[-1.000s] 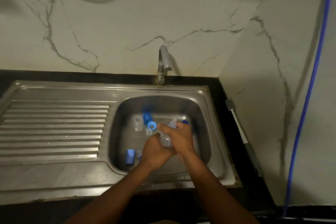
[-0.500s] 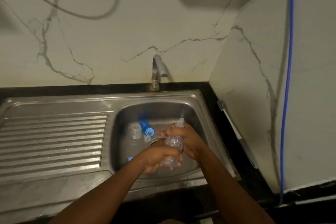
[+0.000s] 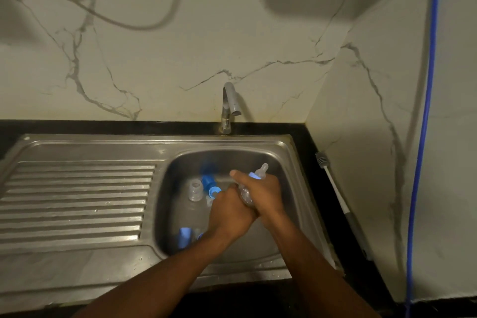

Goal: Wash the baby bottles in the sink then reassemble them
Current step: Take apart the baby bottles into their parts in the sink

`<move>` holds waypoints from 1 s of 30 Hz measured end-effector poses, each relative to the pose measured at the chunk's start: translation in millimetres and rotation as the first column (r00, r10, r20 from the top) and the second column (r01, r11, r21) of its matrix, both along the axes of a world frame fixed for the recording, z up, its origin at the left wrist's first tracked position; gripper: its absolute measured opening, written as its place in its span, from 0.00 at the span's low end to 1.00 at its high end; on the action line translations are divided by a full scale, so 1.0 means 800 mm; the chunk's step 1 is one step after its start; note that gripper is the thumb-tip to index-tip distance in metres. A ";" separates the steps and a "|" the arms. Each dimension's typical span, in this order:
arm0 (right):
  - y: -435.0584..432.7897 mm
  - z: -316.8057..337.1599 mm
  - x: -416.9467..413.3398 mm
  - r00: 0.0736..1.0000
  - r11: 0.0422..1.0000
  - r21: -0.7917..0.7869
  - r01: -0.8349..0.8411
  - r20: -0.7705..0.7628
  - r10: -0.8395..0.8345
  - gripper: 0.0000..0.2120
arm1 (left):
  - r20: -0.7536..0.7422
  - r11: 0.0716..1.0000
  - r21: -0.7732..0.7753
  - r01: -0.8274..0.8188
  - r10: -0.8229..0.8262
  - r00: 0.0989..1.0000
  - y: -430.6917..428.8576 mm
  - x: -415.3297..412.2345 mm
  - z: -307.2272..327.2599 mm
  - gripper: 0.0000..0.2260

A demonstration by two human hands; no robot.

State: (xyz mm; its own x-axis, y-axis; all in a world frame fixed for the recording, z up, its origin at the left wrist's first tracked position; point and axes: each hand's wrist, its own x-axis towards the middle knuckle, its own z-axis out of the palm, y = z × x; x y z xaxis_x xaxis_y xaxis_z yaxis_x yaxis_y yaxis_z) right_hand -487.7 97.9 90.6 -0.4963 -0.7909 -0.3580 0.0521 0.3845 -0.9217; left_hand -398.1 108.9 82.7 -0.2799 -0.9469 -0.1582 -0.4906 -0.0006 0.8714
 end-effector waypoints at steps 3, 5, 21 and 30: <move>-0.001 0.013 -0.014 0.994 0.994 -0.022 -0.104 -0.025 0.104 0.10 | -0.100 0.998 0.064 0.026 -0.020 0.995 -0.008 -0.004 0.006 0.08; -0.002 0.016 -0.023 0.983 0.978 -0.098 -0.185 -0.041 0.181 0.09 | -0.155 0.990 0.122 0.073 -0.054 0.987 -0.013 -0.004 0.013 0.08; -0.003 -0.006 -0.040 0.982 0.971 -0.182 -0.156 0.076 0.172 0.17 | -0.236 0.962 0.272 -0.018 0.085 0.968 -0.030 -0.003 0.004 0.08; 0.010 -0.007 -0.061 0.787 0.923 -0.330 -0.195 0.510 0.349 0.19 | -0.303 0.948 0.300 0.110 -0.015 0.953 -0.030 -0.003 0.014 0.08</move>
